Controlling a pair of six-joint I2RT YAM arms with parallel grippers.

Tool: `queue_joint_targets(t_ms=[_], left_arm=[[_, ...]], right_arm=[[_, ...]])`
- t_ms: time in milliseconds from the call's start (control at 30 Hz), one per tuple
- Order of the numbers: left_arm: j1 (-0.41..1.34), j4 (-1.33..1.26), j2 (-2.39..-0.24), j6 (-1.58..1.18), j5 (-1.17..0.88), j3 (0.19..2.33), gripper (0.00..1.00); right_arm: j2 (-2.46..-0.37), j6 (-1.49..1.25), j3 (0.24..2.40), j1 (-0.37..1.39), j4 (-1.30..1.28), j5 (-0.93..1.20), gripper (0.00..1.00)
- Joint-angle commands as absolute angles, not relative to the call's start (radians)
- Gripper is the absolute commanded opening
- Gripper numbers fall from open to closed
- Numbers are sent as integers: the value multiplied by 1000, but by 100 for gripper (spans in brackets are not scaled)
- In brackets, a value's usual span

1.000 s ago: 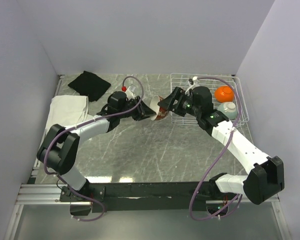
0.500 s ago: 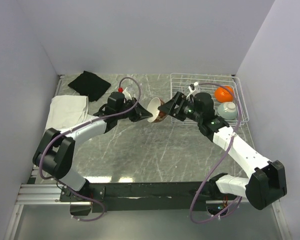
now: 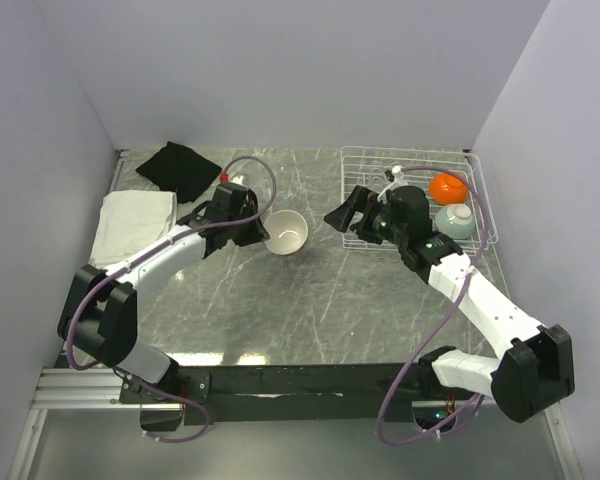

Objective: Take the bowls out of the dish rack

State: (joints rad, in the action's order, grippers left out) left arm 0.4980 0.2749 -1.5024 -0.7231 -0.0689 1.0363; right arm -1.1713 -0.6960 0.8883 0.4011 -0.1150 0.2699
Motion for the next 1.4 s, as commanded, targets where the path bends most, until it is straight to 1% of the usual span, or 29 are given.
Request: queue_joint_targets(t_ms=[0, 400, 667, 733, 833, 967, 1000, 1033, 1067, 1133, 1167, 1233, 1267, 1367], left_arm=[[495, 288, -1519, -637, 29, 1199, 1], [497, 402, -1847, -569, 84, 1557, 1], [497, 420, -2002, -569, 92, 1646, 3], [497, 416, -2022, -574, 87, 1646, 6], [497, 413, -2039, -575, 87, 1641, 15], [497, 419, -2037, -575, 84, 1632, 23], [497, 417, -2033, -577, 83, 1629, 28], [497, 416, -2023, -578, 81, 1625, 31], [497, 416, -2017, -580, 78, 1617, 39], [497, 420, -1997, -580, 58, 1614, 45], [497, 420, -1990, -578, 46, 1611, 53], [497, 431, -1956, -578, 23, 1609, 58], [497, 433, -1941, -583, 8, 1605, 67], [499, 439, -1866, -589, 8, 1589, 80]], right_arm=[[-1114, -620, 945, 399, -173, 206, 100], [-1017, -554, 919, 397, -279, 141, 100], [-973, -525, 902, 397, -339, 103, 100], [-963, -514, 900, 399, -350, 92, 100], [-959, -497, 903, 397, -373, 71, 100], [-957, -469, 914, 394, -405, 40, 100], [-957, -459, 916, 391, -410, 29, 100], [-959, -454, 920, 391, -413, 26, 100], [-960, -451, 922, 391, -419, 23, 100], [-965, -437, 933, 388, -426, 11, 100], [-968, -428, 937, 387, -434, 3, 100], [-968, -419, 948, 387, -437, 2, 100], [-968, -410, 951, 385, -439, -6, 100], [-973, -393, 972, 380, -451, -57, 100]])
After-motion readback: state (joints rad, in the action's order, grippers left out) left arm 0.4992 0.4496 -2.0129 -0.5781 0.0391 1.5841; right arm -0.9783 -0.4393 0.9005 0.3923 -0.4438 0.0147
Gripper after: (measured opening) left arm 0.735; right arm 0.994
